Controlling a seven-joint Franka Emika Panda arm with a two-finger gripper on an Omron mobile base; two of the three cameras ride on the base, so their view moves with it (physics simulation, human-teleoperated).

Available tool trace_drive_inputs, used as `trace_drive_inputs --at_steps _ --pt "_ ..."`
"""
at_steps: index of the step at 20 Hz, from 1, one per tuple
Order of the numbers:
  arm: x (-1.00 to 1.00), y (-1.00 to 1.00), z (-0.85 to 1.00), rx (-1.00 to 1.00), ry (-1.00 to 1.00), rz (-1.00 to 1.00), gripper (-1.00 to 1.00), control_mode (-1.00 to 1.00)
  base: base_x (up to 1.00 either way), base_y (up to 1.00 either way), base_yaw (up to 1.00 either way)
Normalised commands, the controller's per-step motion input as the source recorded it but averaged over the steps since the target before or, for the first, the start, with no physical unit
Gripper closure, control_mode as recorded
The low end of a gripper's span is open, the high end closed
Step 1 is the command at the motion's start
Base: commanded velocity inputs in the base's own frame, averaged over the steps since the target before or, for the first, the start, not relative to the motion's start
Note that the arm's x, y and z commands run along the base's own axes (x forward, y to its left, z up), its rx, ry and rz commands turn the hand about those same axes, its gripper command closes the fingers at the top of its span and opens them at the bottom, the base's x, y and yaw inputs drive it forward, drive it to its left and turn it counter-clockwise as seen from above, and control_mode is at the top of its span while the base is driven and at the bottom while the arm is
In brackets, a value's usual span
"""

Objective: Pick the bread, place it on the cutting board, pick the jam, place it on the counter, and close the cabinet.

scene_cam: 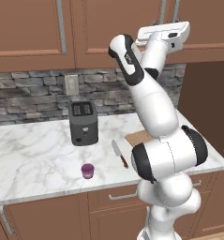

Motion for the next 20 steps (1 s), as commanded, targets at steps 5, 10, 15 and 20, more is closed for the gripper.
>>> trace_drive_inputs --at_steps 5,10,15,20 --pt "0.37 -0.04 -0.16 0.00 -0.09 -0.06 -1.00 -1.00 0.00 0.00 0.00" --pt "0.36 -0.02 -0.16 0.00 -0.09 -0.05 -1.00 -1.00 0.00 0.00 0.00" --pt "0.36 0.00 -0.17 0.00 -0.09 -0.05 -1.00 -1.00 0.00 0.00 0.00" --pt "0.32 -0.02 -0.18 0.00 -0.09 -0.05 -1.00 -1.00 0.00 0.00 0.00"
